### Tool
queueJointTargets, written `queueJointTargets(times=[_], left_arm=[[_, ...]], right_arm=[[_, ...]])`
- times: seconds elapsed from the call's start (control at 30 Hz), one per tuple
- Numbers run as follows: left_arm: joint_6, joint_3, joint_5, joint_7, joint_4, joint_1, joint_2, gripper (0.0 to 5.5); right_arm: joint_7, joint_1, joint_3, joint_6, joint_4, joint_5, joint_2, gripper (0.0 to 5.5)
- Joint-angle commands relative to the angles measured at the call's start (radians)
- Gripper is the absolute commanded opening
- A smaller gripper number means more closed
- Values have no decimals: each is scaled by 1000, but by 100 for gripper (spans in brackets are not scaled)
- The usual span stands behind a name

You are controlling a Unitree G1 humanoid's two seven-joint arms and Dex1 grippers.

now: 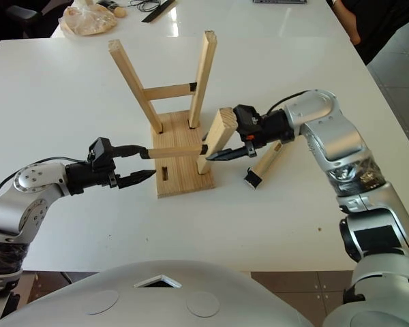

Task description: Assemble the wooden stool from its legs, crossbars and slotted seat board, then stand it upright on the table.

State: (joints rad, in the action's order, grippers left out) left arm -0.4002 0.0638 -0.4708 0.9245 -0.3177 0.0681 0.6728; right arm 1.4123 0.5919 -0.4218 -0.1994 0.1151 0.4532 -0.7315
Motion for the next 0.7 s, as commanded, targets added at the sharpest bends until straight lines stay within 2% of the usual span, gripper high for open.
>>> queueJointTargets(times=[0.03, 0.17, 0.33, 0.37, 0.5, 0.7], left_arm=[[7, 10, 34, -15, 1, 10, -3, 376], [15, -6, 32, -15, 14, 25, 5, 376], [58, -59, 49, -14, 142, 58, 16, 376], [70, -72, 54, -12, 170, 66, 20, 376], [96, -125, 63, 0, 260, 56, 36, 376], [124, -104, 100, 4, 296, 38, 25, 376]], right_arm=[[11, -127, -236, -43, 150, -270, 14, 203], [8, -191, -225, -36, 102, -245, -35, 203], [-105, -211, -76, -66, -71, -140, -61, 203], [-129, -206, -52, -85, -89, -120, -58, 231], [-163, -224, 16, -140, -178, -108, -79, 289], [-186, -288, 96, -169, -247, -117, -102, 289]])
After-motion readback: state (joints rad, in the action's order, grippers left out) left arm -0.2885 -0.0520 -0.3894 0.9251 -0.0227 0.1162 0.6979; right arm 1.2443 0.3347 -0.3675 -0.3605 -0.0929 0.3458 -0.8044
